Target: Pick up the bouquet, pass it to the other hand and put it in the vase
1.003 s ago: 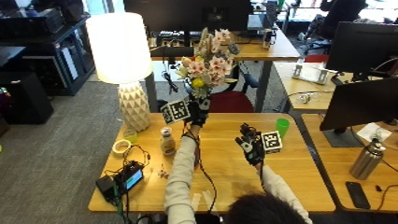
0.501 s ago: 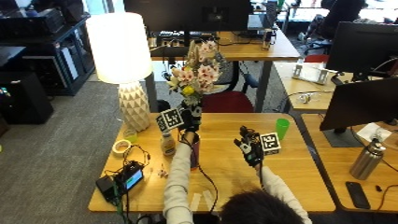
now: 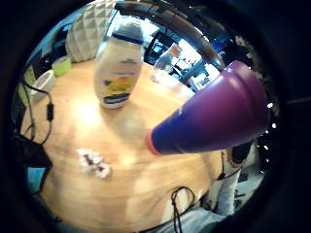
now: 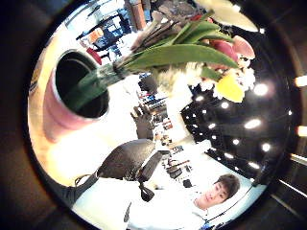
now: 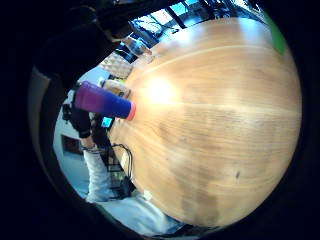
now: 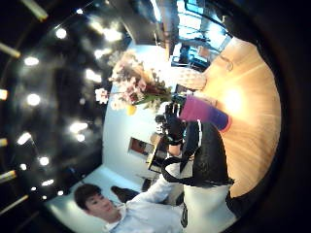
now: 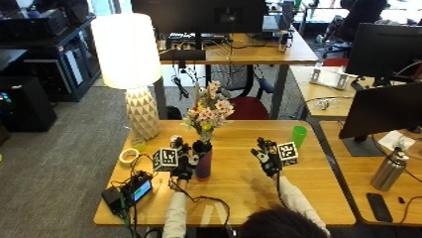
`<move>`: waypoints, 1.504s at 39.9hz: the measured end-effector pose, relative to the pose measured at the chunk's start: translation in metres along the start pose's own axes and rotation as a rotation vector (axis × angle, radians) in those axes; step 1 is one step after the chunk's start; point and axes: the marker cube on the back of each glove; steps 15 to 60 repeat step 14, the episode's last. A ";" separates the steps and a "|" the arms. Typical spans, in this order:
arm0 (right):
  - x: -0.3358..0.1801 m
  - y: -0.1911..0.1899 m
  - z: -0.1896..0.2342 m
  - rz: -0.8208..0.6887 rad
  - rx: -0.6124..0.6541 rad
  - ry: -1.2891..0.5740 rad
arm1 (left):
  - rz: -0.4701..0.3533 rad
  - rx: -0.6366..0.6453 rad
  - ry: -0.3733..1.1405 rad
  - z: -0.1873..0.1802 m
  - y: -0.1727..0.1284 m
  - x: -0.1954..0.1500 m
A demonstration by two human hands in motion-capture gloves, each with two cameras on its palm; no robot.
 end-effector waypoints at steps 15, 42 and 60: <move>0.033 0.006 -0.015 0.061 -0.018 -0.027 | 0.067 0.042 -0.034 0.012 0.014 0.022; 0.033 0.006 -0.015 0.061 -0.018 -0.027 | 0.067 0.042 -0.034 0.012 0.014 0.022; 0.033 0.006 -0.015 0.061 -0.018 -0.027 | 0.067 0.042 -0.034 0.012 0.014 0.022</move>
